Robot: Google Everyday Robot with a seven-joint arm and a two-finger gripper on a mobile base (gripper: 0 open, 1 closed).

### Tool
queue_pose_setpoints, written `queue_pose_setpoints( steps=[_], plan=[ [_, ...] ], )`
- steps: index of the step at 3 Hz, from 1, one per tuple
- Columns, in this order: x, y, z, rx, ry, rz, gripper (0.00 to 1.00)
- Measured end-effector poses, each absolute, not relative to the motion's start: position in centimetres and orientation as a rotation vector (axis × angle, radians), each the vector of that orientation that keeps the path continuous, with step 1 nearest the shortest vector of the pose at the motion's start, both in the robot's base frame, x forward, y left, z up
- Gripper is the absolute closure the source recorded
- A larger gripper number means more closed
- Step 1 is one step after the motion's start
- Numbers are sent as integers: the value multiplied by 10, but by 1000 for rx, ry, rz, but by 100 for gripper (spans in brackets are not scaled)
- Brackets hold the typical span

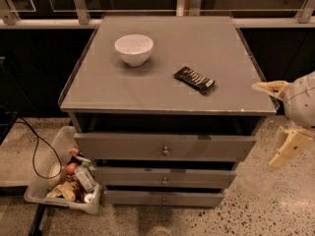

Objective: Open top drawer

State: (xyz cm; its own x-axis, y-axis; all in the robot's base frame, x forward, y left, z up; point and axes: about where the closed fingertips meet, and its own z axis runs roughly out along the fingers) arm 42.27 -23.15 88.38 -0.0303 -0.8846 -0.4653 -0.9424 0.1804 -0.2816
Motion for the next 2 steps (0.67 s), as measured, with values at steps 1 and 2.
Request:
queue_pose_setpoints(
  steps=[1, 2],
  plan=[
    [420, -226, 885, -1722, 1930, 143, 0],
    [421, -217, 859, -1728, 1954, 203, 0]
  ],
)
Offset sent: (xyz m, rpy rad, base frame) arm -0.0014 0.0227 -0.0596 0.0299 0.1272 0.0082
